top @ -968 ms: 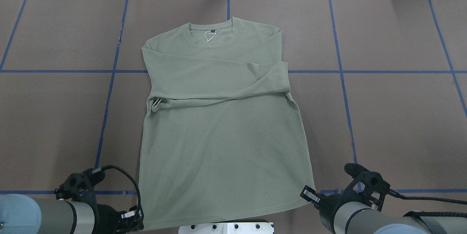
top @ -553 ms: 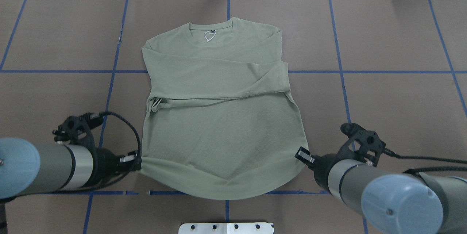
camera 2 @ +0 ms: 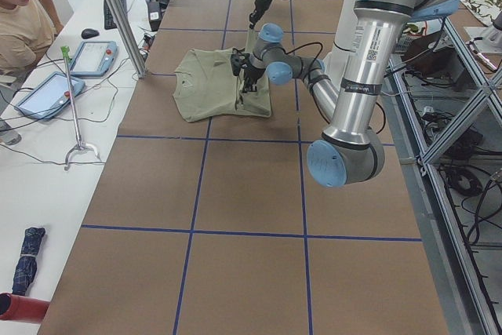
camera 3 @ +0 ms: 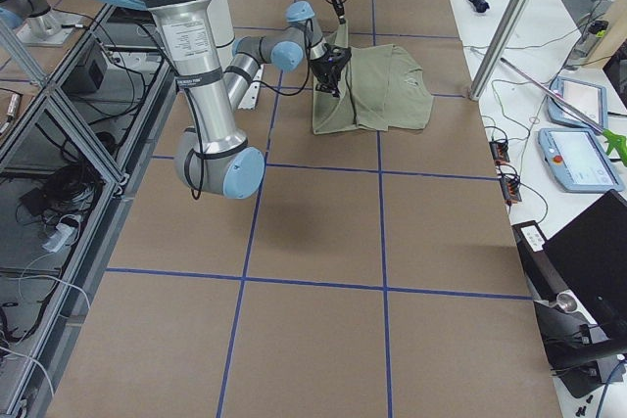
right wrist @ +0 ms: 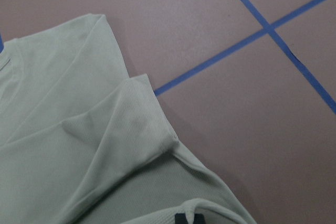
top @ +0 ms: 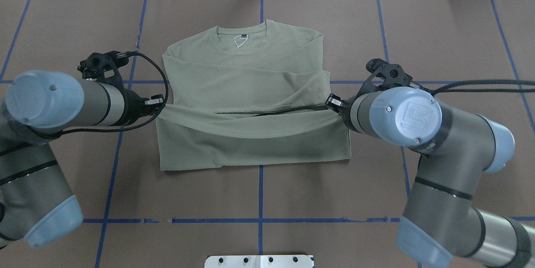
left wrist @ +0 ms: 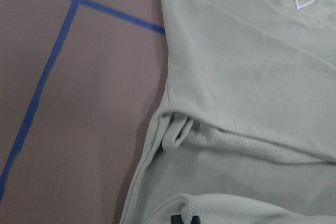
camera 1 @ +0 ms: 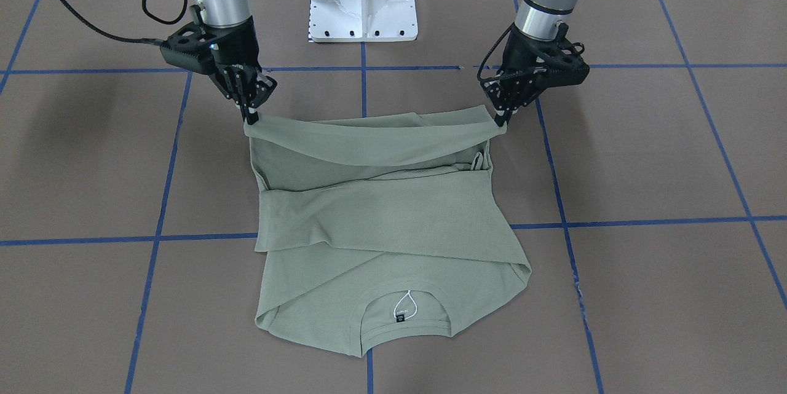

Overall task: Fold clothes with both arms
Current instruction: 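Lay the hem near the collar and release with both grippers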

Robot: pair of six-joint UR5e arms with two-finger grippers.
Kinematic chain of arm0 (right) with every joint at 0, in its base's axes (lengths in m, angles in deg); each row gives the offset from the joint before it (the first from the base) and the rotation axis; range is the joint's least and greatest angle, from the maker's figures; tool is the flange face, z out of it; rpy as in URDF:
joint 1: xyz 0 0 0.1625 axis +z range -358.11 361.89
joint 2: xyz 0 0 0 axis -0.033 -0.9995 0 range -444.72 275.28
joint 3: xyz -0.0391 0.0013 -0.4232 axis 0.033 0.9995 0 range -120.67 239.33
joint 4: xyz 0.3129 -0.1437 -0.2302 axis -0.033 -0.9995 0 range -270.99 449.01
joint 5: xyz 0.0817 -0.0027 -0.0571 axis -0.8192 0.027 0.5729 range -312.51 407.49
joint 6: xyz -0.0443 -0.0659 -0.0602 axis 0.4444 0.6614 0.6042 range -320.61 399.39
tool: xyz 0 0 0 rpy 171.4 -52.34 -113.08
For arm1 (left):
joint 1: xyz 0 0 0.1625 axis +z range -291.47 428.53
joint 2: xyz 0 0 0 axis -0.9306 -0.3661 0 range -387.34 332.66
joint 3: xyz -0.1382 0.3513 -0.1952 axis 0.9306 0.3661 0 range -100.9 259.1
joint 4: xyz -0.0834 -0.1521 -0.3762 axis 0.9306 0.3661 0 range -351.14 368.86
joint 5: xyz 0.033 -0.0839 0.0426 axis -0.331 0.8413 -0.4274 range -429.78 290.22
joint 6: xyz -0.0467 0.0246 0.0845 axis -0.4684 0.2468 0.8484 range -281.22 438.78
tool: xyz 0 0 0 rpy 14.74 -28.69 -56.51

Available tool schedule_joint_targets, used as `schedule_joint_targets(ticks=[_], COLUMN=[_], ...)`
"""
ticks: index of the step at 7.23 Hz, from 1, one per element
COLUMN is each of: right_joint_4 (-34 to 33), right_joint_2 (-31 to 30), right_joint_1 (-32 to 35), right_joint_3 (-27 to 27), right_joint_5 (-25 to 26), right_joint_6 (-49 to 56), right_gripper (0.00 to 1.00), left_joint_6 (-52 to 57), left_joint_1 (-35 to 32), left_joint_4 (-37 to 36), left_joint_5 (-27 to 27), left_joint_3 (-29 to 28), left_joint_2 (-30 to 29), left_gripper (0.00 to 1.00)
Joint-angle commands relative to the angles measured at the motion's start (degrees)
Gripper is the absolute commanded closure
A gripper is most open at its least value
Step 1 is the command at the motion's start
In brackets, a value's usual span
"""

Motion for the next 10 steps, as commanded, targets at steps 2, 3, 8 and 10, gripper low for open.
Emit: schedule_joint_targets(ticks=[2, 3, 8, 10], right_joint_4=[4.3, 9.9, 22.6, 22.7], right_joint_2=[8.4, 10.9, 19.4, 20.2], right_joint_1=[13.2, 14.0, 14.3, 14.4], right_joint_3=[15.8, 23.0, 44.5, 46.3], right_joint_5=[-9.0, -9.3, -9.2, -9.0], right_joint_6=[9.9, 9.8, 10.2, 11.0], right_gripper=[1.00, 1.00, 1.00, 1.00], left_joint_6=[8.0, 9.0, 9.4, 9.1], left_joint_1=[-8.3, -8.9, -9.5, -10.1], left_joint_4=[0.1, 0.2, 24.0, 24.0], left_joint_5=[0.1, 0.0, -4.0, -4.0], left_joint_3=[-5.6, -6.8, -32.7, -33.1], left_joint_2=[-4.6, -5.1, -11.4, -11.6], left_gripper=[1.00, 1.00, 1.00, 1.00])
